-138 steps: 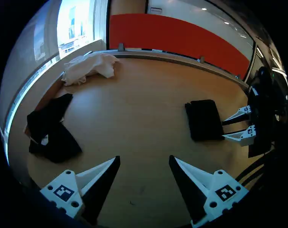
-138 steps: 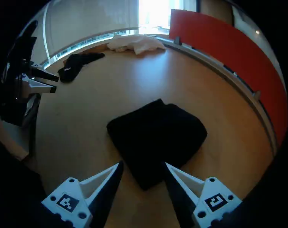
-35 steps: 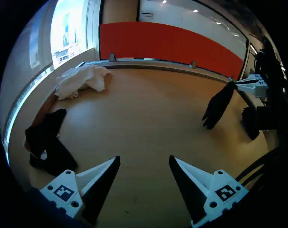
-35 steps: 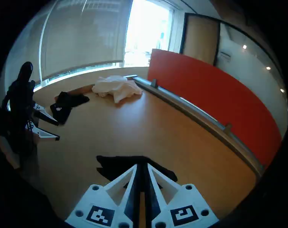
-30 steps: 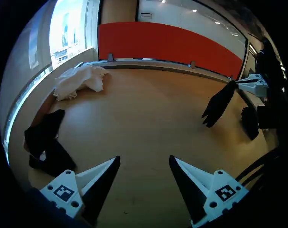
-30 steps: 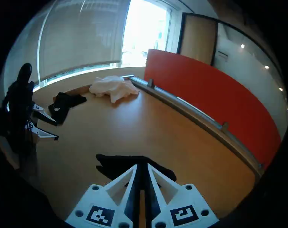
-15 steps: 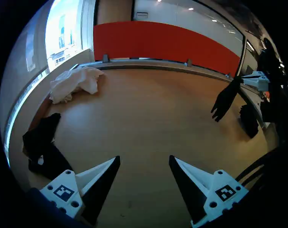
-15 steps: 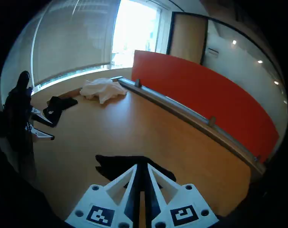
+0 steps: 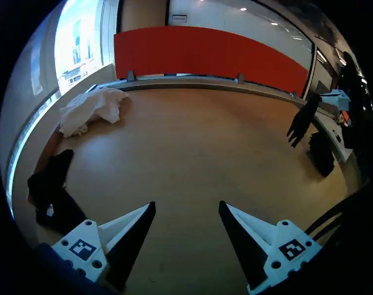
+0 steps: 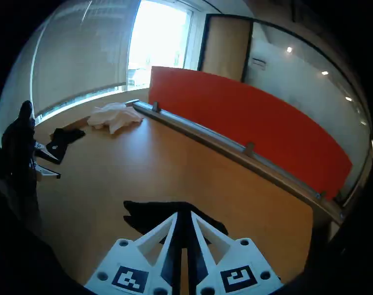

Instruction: Fold towel

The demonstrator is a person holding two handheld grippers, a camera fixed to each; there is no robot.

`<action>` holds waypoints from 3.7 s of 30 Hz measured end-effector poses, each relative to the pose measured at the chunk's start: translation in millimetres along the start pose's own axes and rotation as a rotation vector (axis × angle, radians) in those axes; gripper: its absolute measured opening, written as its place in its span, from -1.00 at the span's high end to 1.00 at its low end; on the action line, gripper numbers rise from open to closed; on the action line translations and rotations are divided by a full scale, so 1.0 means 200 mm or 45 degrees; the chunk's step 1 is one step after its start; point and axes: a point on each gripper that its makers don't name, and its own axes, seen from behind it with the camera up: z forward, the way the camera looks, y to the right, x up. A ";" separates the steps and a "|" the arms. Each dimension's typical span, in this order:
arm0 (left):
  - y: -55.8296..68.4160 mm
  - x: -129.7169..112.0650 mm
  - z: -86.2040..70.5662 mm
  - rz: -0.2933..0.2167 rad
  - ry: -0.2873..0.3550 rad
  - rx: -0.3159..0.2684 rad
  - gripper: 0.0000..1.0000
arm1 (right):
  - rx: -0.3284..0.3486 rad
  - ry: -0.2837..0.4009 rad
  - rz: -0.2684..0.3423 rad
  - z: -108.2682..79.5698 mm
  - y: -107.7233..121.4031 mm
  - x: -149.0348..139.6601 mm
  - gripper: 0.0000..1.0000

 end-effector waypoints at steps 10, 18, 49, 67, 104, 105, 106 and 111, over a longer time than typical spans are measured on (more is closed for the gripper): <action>0.02 0.01 0.01 0.007 -0.006 0.007 -0.91 | -0.070 -0.017 0.017 -0.12 0.27 -0.06 0.92; 0.03 0.00 0.00 0.021 -0.018 0.018 -0.91 | -0.114 -0.046 0.017 -0.19 0.46 -0.14 0.92; 0.17 0.04 0.02 0.069 -0.035 0.009 -0.91 | -0.207 -0.123 0.064 -0.37 0.84 -0.36 0.92; 0.17 0.03 0.01 0.076 -0.040 -0.004 -0.91 | -0.252 -0.223 0.130 -0.59 0.78 -0.68 0.92; 0.14 -0.01 -0.03 0.106 -0.052 0.001 -0.91 | -0.358 -0.460 0.373 -0.78 0.69 -1.40 0.92; 0.14 -0.01 -0.03 0.107 -0.053 0.002 -0.91 | -0.358 -0.464 0.381 -0.78 0.69 -1.41 0.92; 0.14 -0.01 -0.03 0.107 -0.053 0.003 -0.91 | -0.358 -0.469 0.388 -0.78 0.69 -1.42 0.92; 0.14 -0.01 -0.03 0.108 -0.054 0.007 -0.91 | -0.360 -0.491 0.415 -0.77 0.69 -1.48 0.92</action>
